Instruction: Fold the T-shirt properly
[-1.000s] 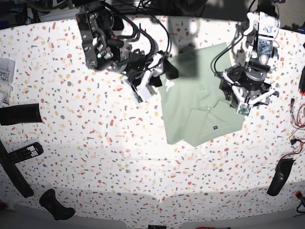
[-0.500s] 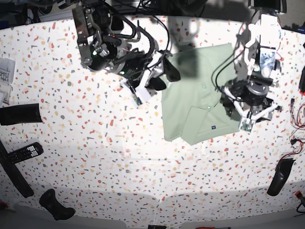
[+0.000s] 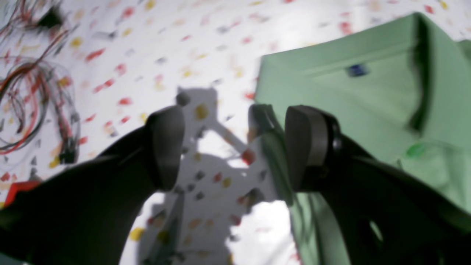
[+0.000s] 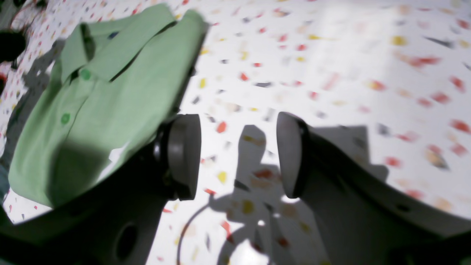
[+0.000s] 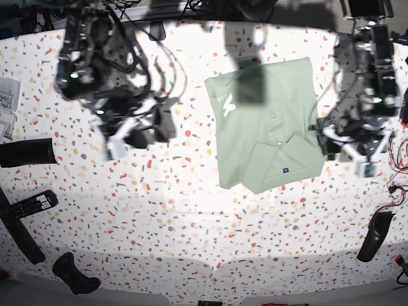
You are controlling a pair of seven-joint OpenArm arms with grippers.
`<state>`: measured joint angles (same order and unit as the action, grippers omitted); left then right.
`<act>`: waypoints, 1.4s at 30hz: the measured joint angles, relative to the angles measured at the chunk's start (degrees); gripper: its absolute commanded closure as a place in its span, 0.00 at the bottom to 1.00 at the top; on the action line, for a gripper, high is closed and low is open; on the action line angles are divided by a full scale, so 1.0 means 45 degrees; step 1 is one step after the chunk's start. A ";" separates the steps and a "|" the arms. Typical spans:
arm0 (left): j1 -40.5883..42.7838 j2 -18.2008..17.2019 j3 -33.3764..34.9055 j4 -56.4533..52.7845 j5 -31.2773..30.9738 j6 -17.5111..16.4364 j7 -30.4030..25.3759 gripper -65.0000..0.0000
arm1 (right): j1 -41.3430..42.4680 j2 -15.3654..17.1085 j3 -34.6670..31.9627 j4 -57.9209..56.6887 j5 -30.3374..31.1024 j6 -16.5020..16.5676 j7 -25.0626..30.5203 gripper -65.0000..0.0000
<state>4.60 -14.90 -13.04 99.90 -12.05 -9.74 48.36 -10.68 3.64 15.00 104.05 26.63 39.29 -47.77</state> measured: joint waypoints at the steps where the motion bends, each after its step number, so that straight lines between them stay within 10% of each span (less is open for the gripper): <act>1: 0.0029 0.0000 -0.0418 0.0000 -0.0301 -0.0612 0.0248 0.40 | -0.0010 0.0010 0.0335 0.0248 0.0238 0.0005 -0.0408 0.52; 5: 0.0714 0.0034 -0.1564 0.0243 -0.0845 -0.2531 0.0505 0.40 | -0.0126 0.0646 0.1316 0.1263 0.1438 0.0053 -0.1583 0.52; 24: 0.8058 -0.0010 -0.2705 0.6693 -0.0374 -0.2540 0.0942 0.40 | -0.6105 0.1375 0.5071 0.4396 0.3415 0.0087 -0.3429 0.52; 42: 1.3930 -0.0015 -0.2701 0.5527 -0.1622 -0.3104 0.0665 0.39 | -1.0996 0.1418 0.8029 0.4313 0.4323 0.0083 -0.3823 0.52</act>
<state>67.29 -14.96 -25.19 124.77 -19.35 -23.70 51.35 -60.16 10.02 51.13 123.46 46.09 39.66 -64.97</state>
